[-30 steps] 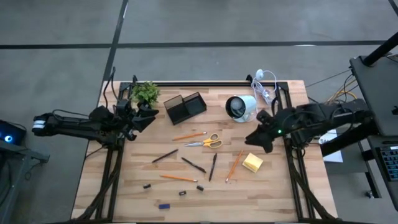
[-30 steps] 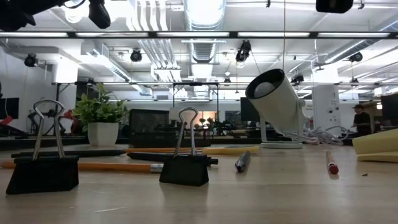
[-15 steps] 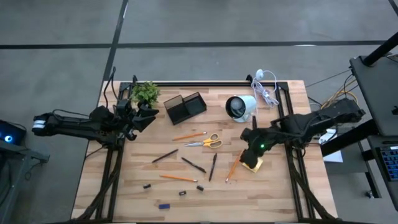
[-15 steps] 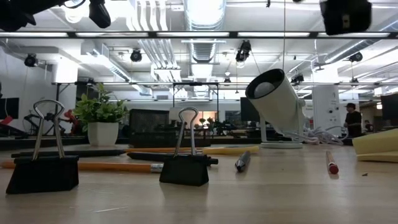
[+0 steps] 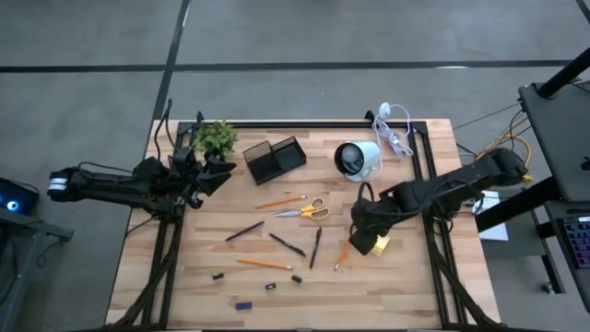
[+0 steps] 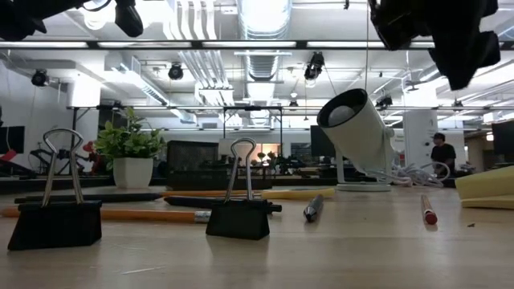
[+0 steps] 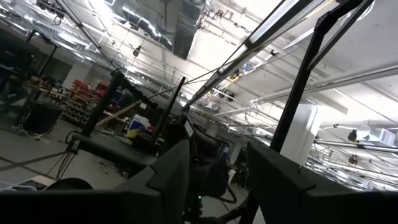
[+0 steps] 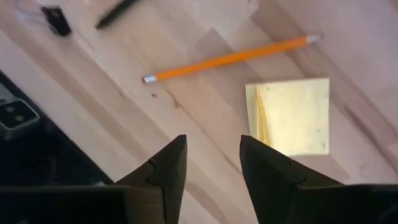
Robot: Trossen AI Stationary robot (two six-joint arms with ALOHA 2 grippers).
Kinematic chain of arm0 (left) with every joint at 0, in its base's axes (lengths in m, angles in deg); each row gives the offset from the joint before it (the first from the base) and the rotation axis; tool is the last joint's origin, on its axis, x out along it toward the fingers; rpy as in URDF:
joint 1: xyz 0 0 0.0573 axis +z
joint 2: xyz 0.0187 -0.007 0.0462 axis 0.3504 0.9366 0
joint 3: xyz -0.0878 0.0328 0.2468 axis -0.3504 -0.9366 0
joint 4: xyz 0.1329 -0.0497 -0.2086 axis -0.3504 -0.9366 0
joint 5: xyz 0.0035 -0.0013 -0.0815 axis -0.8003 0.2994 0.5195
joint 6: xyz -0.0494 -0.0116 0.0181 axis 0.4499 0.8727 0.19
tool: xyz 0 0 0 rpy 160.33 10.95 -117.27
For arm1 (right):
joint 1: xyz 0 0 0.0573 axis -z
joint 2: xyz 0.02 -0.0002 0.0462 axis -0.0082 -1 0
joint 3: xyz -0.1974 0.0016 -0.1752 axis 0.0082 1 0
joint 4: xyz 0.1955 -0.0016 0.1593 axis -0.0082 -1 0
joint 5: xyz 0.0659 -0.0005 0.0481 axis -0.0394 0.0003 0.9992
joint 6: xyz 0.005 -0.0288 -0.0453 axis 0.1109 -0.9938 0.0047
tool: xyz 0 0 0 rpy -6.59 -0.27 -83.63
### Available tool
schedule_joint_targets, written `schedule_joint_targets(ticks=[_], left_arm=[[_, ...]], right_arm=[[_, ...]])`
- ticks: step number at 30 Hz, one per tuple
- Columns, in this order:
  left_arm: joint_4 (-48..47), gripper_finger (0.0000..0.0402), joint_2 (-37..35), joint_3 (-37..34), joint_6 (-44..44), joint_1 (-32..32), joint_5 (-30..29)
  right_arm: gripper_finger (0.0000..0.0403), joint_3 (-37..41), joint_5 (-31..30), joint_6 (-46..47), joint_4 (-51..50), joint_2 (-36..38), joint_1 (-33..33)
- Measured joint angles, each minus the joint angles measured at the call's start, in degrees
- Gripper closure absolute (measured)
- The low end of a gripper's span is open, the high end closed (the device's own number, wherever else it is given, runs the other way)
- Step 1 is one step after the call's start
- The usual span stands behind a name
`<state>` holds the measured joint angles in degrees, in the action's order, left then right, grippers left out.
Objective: Pick and place office supplies into organizer
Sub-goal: Put the yellow sticky note into the black desk organizer
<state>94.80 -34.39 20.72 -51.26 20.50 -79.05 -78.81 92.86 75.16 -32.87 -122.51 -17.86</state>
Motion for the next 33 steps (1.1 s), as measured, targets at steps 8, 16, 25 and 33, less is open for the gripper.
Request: schedule_joint_targets(ticks=[8,16,25,33], left_arm=[[0.0,0.0256,0.9,0.1,0.0,0.0,-0.1],[0.0,0.0256,1.6,-0.1,0.1,0.0,-0.1],[0.0,0.0256,1.9,0.2,0.2,0.0,-0.1],[-0.1,0.0256,2.2,0.1,0.2,0.0,-0.1]], right_arm=[[0.0215,0.0,2.4,-5.1,-3.8,-5.7,-0.9],[0.0192,0.0,2.4,-9.6,-3.6,-12.1,-0.9],[0.0193,0.1,2.2,-11.0,-3.6,-17.5,-1.0],[0.0193,0.2,-1.6,-10.5,-4.0,-19.3,-1.1]])
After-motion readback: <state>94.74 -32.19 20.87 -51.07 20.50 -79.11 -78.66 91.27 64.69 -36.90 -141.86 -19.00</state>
